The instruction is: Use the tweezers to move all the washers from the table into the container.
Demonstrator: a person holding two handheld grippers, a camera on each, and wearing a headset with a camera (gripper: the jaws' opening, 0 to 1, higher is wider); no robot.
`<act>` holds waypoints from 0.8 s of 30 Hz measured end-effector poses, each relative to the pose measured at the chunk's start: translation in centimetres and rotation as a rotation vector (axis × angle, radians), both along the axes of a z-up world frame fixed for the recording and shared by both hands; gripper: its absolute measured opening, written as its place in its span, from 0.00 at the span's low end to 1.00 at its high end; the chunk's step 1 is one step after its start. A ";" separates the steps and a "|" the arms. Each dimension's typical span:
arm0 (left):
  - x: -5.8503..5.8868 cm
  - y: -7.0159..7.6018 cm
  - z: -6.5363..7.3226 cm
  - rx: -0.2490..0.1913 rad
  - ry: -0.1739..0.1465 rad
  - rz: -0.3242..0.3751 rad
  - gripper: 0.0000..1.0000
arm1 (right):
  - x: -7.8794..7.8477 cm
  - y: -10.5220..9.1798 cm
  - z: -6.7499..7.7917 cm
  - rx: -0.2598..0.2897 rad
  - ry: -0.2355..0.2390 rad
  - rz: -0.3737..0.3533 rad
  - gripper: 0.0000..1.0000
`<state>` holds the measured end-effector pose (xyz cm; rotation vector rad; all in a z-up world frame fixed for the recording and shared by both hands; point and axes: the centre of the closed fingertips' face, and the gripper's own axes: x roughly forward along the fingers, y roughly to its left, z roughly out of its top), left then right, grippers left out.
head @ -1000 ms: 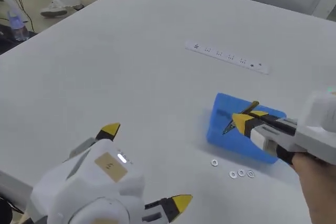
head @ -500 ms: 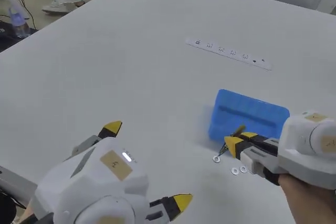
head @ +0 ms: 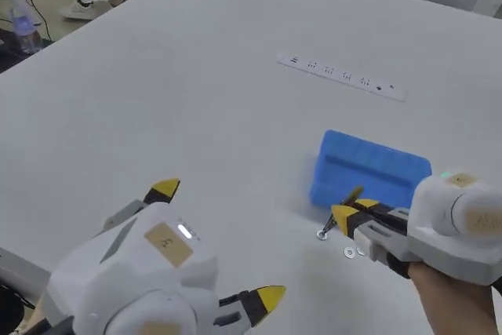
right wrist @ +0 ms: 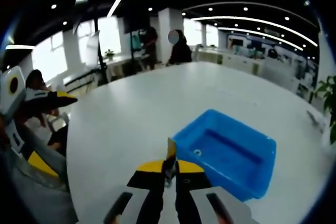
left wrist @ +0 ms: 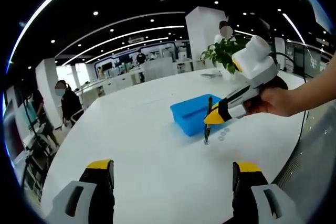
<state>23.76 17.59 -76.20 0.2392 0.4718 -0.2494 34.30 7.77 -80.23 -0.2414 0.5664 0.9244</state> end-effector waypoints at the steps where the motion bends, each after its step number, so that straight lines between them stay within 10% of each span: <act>1: 0.0 0.0 0.0 0.003 -0.001 0.001 0.96 | -0.1 0.0 0.0 -0.004 -0.004 0.006 0.03; 12: 0.1 0.0 0.1 0.004 -0.010 0.002 0.95 | -0.3 0.6 0.2 -0.063 0.007 0.039 0.02; 24: 0.0 -0.1 0.2 0.010 -0.011 -0.010 0.95 | -0.9 0.1 3.6 0.020 0.021 0.023 0.02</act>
